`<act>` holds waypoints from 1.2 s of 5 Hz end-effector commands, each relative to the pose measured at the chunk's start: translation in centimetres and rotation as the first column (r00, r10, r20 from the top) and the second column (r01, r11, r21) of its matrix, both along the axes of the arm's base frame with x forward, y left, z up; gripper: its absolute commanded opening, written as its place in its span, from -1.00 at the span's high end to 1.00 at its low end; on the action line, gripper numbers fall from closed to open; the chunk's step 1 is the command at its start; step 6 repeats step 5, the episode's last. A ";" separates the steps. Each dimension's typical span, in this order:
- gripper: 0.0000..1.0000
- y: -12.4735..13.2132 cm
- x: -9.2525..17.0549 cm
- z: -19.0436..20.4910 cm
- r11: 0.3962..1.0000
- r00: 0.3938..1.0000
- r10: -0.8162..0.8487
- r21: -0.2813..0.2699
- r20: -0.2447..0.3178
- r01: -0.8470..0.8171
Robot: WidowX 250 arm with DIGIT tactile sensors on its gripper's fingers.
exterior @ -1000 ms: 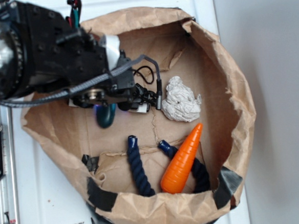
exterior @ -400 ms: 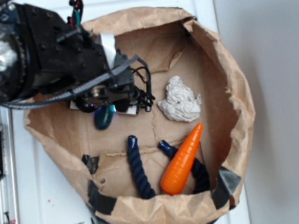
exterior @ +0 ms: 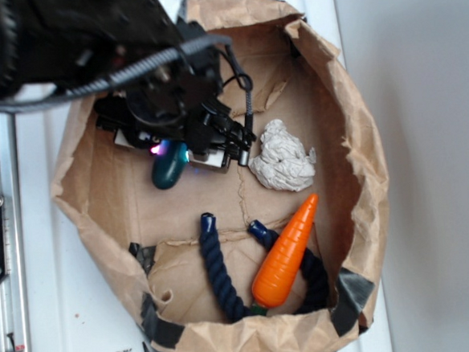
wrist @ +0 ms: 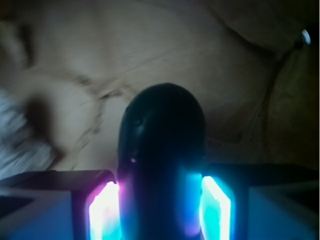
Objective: Grab the plastic pickle.
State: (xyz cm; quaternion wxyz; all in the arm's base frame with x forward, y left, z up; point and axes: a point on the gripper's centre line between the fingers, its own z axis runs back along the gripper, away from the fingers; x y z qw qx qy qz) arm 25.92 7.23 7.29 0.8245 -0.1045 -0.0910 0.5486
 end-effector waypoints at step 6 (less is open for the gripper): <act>1.00 -6.0 1.5 16.0 0.805 0.818 -0.569 0.266 0.088 0.531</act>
